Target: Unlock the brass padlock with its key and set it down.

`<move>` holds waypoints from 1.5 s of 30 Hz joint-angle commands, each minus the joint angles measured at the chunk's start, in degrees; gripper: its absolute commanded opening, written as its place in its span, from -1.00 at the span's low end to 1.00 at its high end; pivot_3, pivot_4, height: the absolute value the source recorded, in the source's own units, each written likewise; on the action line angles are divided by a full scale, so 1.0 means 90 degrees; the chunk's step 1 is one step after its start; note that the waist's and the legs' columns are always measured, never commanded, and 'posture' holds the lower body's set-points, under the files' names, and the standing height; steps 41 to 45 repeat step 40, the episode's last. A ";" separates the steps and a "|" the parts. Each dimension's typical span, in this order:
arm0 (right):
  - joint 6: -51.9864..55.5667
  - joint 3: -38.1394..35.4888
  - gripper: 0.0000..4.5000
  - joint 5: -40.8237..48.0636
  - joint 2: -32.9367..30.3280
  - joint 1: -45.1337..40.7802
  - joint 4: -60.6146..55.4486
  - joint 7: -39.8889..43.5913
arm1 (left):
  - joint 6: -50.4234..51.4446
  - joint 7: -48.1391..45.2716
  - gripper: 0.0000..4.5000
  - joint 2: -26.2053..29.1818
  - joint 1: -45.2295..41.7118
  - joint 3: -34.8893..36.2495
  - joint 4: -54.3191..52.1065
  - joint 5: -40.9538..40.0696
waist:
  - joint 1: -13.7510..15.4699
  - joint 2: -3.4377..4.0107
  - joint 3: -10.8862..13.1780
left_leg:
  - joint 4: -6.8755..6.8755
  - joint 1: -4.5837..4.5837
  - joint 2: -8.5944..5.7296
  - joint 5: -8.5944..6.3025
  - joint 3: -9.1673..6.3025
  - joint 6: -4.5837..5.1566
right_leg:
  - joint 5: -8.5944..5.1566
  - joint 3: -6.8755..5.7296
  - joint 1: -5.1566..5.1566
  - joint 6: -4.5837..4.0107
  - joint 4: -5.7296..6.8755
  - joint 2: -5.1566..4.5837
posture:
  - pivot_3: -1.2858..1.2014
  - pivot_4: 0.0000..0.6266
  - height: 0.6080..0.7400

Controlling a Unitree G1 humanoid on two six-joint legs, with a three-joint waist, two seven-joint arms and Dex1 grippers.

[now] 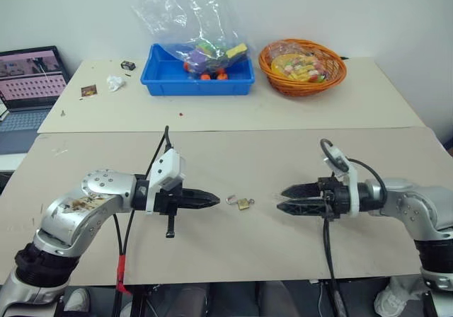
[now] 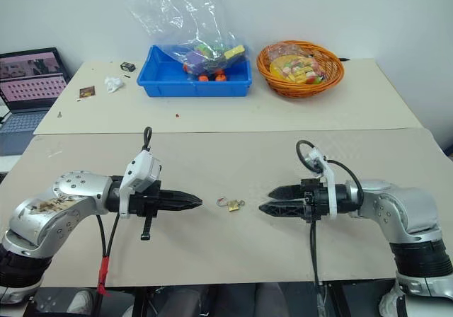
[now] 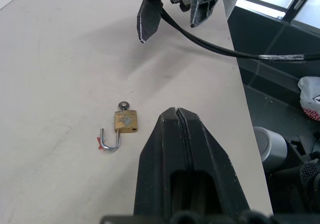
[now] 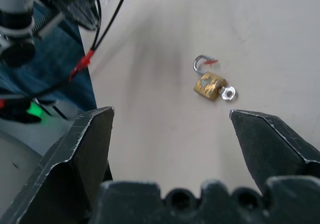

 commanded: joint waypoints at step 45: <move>-0.3735 -0.1938 0.97 -0.2770 0.3252 0.0184 0.1880 -0.5881 | -0.2783 0.6755 -1.00 -0.3368 0.0641 0.4056 0.3625 0.1908 | 0.0076 -0.0002 -0.0006 | 0.0002 0.0053 0.0030 0.0003 0.0071 -0.0018 | 0.0048 0.0039 -0.0003 -0.0028 0.0022 0.0029 | 0.03 -0.52 1.00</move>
